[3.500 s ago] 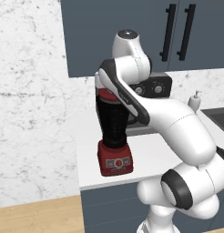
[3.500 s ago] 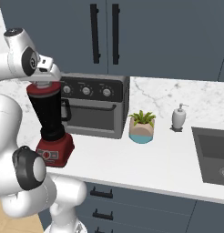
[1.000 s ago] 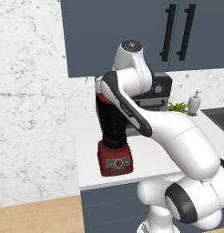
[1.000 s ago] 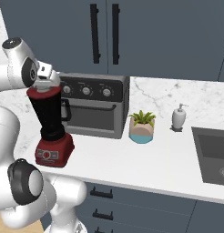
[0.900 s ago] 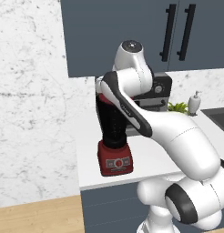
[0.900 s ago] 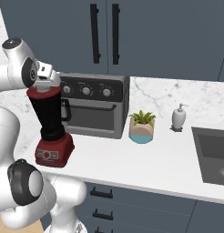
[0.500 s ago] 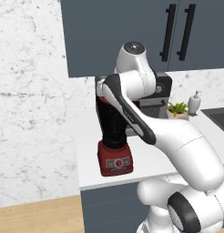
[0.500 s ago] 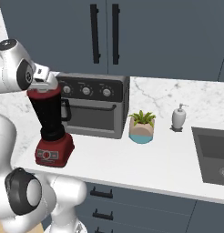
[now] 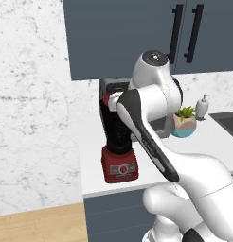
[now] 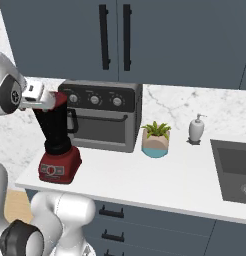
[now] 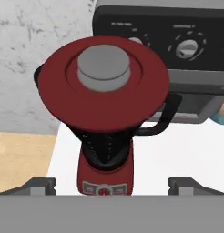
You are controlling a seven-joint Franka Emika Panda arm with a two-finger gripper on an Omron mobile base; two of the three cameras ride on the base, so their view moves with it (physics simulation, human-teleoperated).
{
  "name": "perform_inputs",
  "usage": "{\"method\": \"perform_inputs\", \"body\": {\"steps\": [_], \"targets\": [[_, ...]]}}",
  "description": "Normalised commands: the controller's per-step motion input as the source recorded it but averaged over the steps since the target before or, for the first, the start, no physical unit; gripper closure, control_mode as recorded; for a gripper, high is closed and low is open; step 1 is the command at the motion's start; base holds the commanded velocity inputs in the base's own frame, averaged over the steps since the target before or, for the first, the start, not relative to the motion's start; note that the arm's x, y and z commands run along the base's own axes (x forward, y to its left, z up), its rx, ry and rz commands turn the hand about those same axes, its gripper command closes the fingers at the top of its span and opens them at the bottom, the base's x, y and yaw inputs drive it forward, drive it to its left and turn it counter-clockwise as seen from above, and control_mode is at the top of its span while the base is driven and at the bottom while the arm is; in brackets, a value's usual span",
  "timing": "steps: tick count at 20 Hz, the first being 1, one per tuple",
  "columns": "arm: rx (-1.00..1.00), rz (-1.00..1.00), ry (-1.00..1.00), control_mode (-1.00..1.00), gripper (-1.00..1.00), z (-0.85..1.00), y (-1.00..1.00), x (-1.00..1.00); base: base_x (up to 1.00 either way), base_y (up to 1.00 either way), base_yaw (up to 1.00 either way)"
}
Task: Close the lid blender by securely placing the lid on top.
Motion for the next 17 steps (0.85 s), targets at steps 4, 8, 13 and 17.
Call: {"method": "perform_inputs", "body": {"steps": [4, 8, 13, 17], "targets": [[0.03, -0.07, -0.18, -1.0, -1.0, 0.0, -0.58, -0.71, 0.0, 0.0, 0.0], [0.24, -0.01, -0.15, -1.0, -1.0, 0.0, -0.74, -0.35, 0.0, 0.0, 0.0], [0.34, 0.0, 0.0, -1.0, -1.0, 0.0, -0.68, 0.0, 0.0, 0.0, 0.0], [0.27, 0.0, 0.0, -1.0, -1.0, 0.0, -0.53, 0.0, 0.0, 0.0, 0.0]]}}
